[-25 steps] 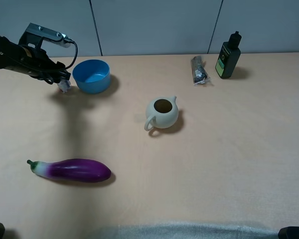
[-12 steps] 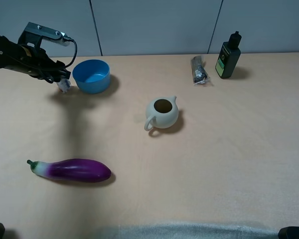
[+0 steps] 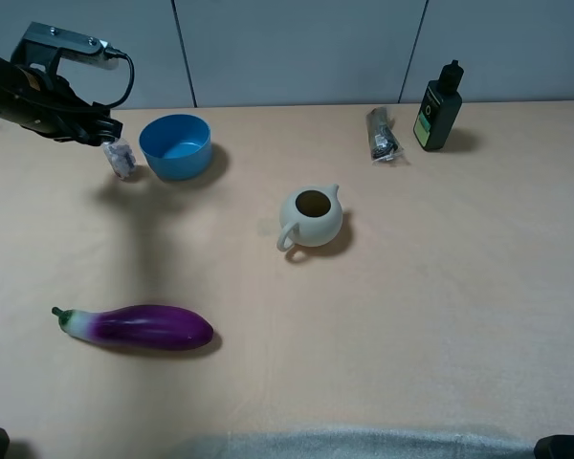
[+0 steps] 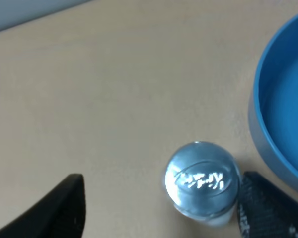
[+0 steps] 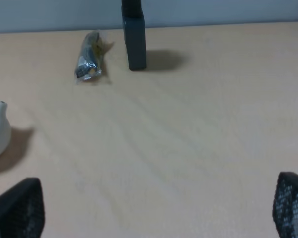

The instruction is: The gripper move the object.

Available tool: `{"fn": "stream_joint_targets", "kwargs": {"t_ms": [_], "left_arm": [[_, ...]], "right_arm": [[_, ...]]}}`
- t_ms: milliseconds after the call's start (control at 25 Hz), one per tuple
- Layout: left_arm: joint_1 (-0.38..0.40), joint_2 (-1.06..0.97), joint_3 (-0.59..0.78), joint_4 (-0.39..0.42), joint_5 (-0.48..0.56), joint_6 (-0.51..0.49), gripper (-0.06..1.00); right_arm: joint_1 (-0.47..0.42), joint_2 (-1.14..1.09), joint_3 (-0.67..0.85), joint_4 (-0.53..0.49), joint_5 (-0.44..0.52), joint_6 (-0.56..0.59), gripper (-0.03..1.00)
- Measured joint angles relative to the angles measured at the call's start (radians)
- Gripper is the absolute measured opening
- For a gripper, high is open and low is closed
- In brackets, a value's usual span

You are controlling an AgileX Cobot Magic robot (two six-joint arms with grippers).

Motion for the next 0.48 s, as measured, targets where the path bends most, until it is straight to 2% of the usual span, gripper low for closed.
{"fn": "stream_joint_targets", "kwargs": {"t_ms": [480], "left_arm": [[-0.025,-0.097,-0.012,0.0,0.148,-0.051,0.64]], "right_arm": [[0.0,0.0,0.0,0.0,0.0,0.0,0.69]]}}
